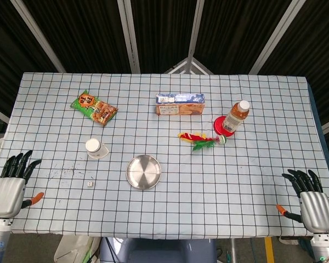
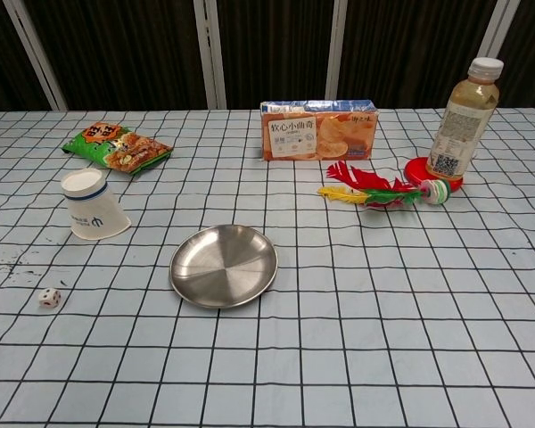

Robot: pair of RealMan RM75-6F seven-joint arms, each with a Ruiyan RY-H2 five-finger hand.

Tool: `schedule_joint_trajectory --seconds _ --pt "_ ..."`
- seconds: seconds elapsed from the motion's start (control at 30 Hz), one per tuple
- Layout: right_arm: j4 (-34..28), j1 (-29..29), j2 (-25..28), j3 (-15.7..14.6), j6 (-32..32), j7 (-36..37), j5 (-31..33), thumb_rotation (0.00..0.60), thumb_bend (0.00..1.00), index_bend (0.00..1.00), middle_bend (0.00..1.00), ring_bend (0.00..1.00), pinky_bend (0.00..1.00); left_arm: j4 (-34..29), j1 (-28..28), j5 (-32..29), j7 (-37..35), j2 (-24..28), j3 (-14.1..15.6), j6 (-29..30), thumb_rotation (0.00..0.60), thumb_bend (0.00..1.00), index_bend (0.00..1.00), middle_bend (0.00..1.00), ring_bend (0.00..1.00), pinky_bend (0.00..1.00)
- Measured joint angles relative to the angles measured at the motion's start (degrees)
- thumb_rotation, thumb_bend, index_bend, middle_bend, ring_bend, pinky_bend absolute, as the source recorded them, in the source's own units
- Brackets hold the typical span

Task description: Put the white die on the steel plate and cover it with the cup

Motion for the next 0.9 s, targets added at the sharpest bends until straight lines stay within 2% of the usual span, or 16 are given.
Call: schedule_joint_trajectory --seconds 0.23,0.53,0.9 --pt "-0.5 -0.1 0.6 0.0 -0.4 0.3 0.7 0.600 0.10 0.22 0.19 0.13 0.00 2.5 -1.8 -0.8 -0.2 -2.7 0.0 -3.4 0.600 0.21 0.33 0.03 0.00 0.00" --pt "-0.9 -0.3 1.2 0.3 -0.2 0.9 1.1 0.600 0.10 0.22 0.19 0.13 0.00 5.2 -4.7 -1.3 -1.5 -7.2 0.3 -8.5 0.600 0.24 0.32 0.03 0.00 0.00" --pt "-0.8 -0.3 1.5 0.5 -0.6 1.4 1.7 0.600 0.10 0.22 0.19 0.13 0.00 6.5 -8.2 -8.3 4.0 -11.7 -2.1 -15.0 0.600 0.28 0.34 0.03 0.00 0.00"
